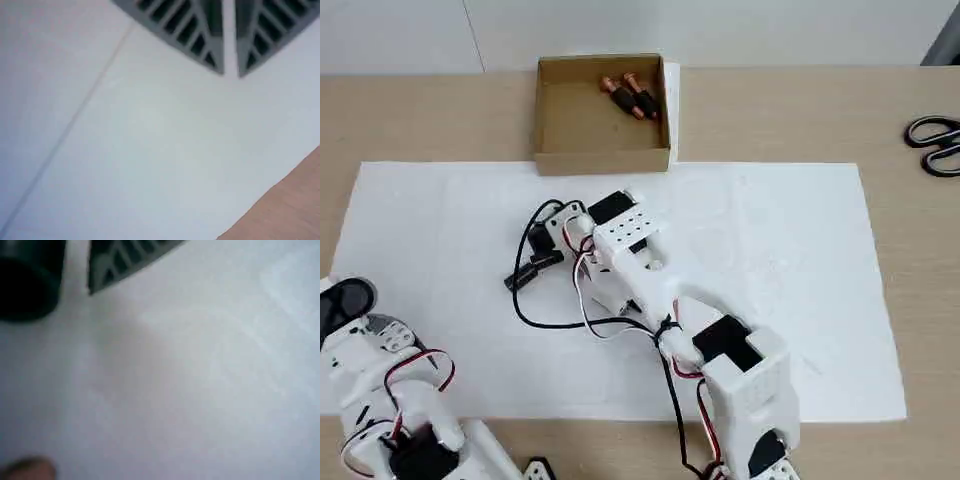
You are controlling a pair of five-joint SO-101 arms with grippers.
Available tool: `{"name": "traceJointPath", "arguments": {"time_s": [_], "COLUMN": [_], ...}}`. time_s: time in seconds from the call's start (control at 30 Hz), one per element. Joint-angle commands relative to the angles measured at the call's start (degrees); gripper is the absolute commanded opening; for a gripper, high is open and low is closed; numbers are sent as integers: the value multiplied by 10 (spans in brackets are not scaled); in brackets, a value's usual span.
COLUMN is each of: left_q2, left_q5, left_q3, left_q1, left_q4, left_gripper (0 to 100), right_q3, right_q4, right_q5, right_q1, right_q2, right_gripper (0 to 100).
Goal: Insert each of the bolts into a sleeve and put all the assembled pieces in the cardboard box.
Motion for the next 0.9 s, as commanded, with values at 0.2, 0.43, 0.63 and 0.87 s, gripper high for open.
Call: {"name": "traceJointPath", "arguments": {"time_s": [0.2,0.43,0.63,0.87], "left_q2": [-6,-2,12,236], "left_q5": [3,4,4,52], "left_q3": [-32,-144,-230,-307], "left_q1": [-1,51,181,241], "left_q4": [-6,51,148,171], "left_gripper": [6,6,6,6], "right_q3": [15,-55,-128,-105], "right_q4": [-9,66,116,119], "right_q5": [2,3,4,-31], "right_q1": [0,2,9,145], "right_q2": [1,-41,-174,-331], "right_gripper": [18,5,5,4]}}
